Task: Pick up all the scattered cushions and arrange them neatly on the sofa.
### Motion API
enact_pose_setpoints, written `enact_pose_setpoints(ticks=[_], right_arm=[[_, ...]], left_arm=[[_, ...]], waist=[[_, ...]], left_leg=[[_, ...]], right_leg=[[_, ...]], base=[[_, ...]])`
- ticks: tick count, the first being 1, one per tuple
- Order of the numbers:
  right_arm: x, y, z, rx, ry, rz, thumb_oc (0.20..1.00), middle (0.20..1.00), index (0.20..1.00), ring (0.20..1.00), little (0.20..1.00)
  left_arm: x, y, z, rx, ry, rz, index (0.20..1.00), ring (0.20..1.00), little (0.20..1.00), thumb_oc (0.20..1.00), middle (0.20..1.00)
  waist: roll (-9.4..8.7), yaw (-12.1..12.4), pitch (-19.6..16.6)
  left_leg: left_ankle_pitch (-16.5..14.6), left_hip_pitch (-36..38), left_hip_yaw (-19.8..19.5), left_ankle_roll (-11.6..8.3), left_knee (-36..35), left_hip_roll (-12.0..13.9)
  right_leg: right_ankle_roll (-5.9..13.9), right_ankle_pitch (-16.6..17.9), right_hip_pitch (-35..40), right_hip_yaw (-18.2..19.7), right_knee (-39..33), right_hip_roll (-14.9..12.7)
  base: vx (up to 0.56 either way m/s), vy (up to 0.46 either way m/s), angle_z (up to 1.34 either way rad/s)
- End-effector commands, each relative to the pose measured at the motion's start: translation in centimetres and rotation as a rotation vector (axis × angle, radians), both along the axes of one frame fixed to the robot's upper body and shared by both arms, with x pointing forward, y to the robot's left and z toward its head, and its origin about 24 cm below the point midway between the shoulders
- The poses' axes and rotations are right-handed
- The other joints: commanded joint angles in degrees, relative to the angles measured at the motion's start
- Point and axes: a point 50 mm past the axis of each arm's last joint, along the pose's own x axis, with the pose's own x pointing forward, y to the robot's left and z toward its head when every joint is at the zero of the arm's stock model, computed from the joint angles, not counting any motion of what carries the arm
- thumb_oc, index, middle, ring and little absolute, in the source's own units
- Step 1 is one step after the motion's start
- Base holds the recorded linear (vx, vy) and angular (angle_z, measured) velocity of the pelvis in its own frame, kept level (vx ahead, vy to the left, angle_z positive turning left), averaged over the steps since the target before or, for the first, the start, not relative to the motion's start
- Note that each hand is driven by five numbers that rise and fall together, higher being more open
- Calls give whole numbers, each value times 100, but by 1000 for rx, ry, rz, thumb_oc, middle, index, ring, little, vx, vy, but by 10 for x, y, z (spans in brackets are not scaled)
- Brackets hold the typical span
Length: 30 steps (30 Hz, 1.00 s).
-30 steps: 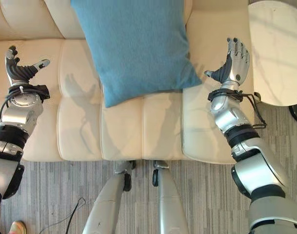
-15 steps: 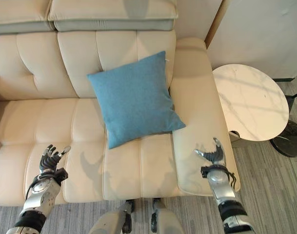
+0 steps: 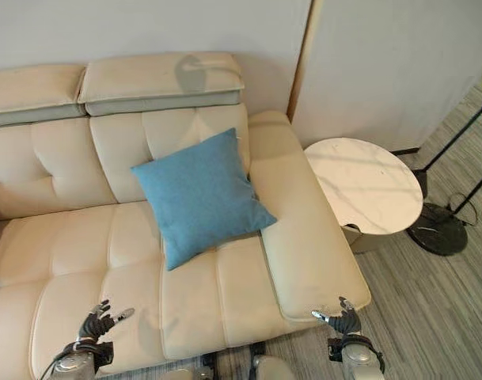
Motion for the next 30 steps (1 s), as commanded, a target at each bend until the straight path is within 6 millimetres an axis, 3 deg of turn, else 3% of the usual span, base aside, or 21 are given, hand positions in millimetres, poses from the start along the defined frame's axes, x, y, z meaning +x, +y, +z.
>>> enact_pose_setpoints(ticks=[1, 5, 8, 11, 14, 16, 20, 21, 25, 26, 30], right_arm=[[13, 4, 10, -9, -66, 50, 1000, 1000, 1000, 1000, 1000], [2, 6, 0, 4, -10, 40, 1000, 1000, 1000, 1000, 1000], [0, 8, -3, -2, 14, 58, 1000, 1000, 1000, 1000, 1000], [0, 5, -1, -5, 5, 48, 1000, 1000, 1000, 1000, 1000], [0, 3, -2, -9, 13, 36, 1000, 1000, 1000, 1000, 1000], [1, 2, -1, -11, 7, 30, 1000, 1000, 1000, 1000, 1000], [3, 5, -2, -13, 23, 62, 1000, 1000, 1000, 1000, 1000], [2, 7, -3, -8, 33, 77, 1000, 1000, 1000, 1000, 1000], [-1, 9, -6, 3, 46, 77, 1000, 1000, 1000, 1000, 1000], [-6, 11, -11, 11, 72, 70, 1000, 1000, 1000, 1000, 1000], [-11, 11, -13, 8, 85, 63, 1000, 1000, 1000, 1000, 1000]], left_arm=[[1, 6, -4, 69, 55, -53, 1000, 1000, 1000, 1000, 1000], [-19, 3, -18, 61, 145, -30, 1000, 1000, 1000, 1000, 1000], [-22, 6, -19, 72, 162, -9, 1000, 1000, 1000, 1000, 1000], [-21, 6, -20, 71, 167, 1, 1000, 1000, 1000, 1000, 1000], [-18, 2, -20, 79, 172, -22, 1000, 1000, 1000, 1000, 1000], [-16, -1, -21, 79, 171, -31, 1000, 1000, 1000, 1000, 1000], [-21, 0, -23, 82, 184, -23, 1000, 1000, 1000, 1000, 1000], [-27, -2, -26, 61, 194, -9, 1000, 1000, 1000, 1000, 1000], [-28, -5, -27, 34, 195, 1, 1000, 1000, 1000, 1000, 1000], [-31, -11, -31, 20, 221, -7, 1000, 1000, 1000, 1000, 1000], [-36, -17, -36, -14, 246, -2, 1000, 1000, 1000, 1000, 1000]], waist=[[-54, 57, -113], [-153, 146, -308], [-170, 221, -288], [-108, 207, -141], [-51, 118, 16], [-46, 95, 113], [-150, 155, 125], [-248, 177, 90], [-266, 168, 4], [-142, 53, -223], [-60, -6, -359]], left_leg=[[-523, 69, -527, -447, 11, -270], [-404, -111, -506, -479, 11, -281], [-30, -401, -523, -627, 11, -160], [311, -629, -718, -872, 11, -25], [164, -738, -717, -935, 11, 26], [101, -682, -493, -932, 11, 59], [-23, -403, -646, -823, 447, -25], [-571, -357, -644, -716, 1195, -60], [-961, -115, -580, -624, 1719, -78], [-809, 495, -377, -708, 677, -26], [-676, 745, -436, -796, 11, -13]], right_leg=[[139, -111, 803, 87, 133, 14], [161, -71, 1461, 266, -508, 89], [-90, -472, 1631, 247, -1213, 276], [-271, -481, 1528, 190, -1327, 523], [-311, -460, 1418, -67, -1303, 559], [-317, -376, 1383, -210, -1306, 498], [-290, -188, 1360, -205, -1400, 377], [-263, -66, 1304, -197, -1501, 245], [-258, -46, 1247, -202, -1582, 213], [-194, -46, 1254, -343, -1708, 294], [-171, -48, 1297, -500, -1763, 319]], base=[[-92, -105, -16], [-191, -187, -12], [-291, -233, -10], [-369, -283, 7], [-350, -218, 28], [-275, -135, 42], [-166, -87, 6], [-151, -49, 4], [-61, 12, 4], [36, 84, 12], [2, 97, 26]])
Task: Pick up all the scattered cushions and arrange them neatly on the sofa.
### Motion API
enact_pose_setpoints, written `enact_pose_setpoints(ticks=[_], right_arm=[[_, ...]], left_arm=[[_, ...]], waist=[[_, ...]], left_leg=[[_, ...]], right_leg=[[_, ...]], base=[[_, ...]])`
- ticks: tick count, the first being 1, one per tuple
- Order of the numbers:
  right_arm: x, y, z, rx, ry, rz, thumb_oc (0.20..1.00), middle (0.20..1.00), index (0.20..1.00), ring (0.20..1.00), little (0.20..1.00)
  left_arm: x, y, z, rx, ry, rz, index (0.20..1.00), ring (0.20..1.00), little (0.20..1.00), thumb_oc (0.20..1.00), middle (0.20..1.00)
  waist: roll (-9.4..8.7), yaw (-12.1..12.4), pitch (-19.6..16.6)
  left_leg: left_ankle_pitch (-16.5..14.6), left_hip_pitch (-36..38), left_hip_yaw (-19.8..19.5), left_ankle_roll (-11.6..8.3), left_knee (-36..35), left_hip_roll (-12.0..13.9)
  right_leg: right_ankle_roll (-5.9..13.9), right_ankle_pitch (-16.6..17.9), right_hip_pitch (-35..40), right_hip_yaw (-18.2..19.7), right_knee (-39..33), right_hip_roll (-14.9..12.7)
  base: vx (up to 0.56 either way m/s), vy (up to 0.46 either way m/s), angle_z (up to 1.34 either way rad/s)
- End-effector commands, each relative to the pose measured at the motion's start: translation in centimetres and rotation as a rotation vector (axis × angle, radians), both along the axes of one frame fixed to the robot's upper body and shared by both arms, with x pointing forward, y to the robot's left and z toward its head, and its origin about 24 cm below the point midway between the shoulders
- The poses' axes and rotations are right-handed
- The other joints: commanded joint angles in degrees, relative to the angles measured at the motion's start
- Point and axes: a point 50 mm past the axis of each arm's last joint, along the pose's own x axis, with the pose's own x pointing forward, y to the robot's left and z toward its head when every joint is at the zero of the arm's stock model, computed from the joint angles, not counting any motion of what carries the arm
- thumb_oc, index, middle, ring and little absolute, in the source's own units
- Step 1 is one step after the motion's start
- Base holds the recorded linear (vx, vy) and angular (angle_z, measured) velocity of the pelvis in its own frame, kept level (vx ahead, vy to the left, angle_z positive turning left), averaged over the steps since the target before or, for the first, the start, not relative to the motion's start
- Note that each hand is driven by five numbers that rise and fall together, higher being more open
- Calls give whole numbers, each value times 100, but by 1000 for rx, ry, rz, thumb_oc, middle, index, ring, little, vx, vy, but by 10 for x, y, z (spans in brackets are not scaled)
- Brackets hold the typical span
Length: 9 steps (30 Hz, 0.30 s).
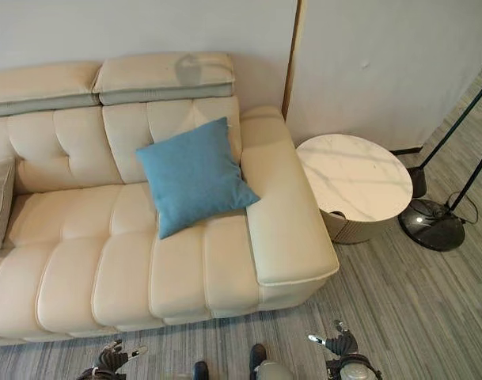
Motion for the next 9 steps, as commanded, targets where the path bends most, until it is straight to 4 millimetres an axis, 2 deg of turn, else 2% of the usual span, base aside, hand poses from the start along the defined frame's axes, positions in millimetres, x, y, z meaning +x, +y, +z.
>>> enact_pose_setpoints(ticks=[1, 9], right_arm=[[20, -4, 10, -32, -64, 13, 1000, 1000, 1000, 1000, 1000], [10, 1, 1, -12, -8, 14, 1000, 1000, 1000, 1000, 1000]], left_arm=[[-4, 6, 0, 6, 7, 11, 1000, 1000, 1000, 1000, 1000], [-13, 5, -5, 0, 54, 7, 1000, 1000, 1000, 1000, 1000]], waist=[[18, -87, -285], [21, -56, -368]], left_leg=[[-94, -33, -3, -201, -5, -50], [-224, 96, 41, -154, -5, -121]], right_leg=[[366, -532, 618, -77, -594, 213], [464, -370, 797, -43, -769, 98]], base=[[-19, 107, 20], [-16, 106, 7]])
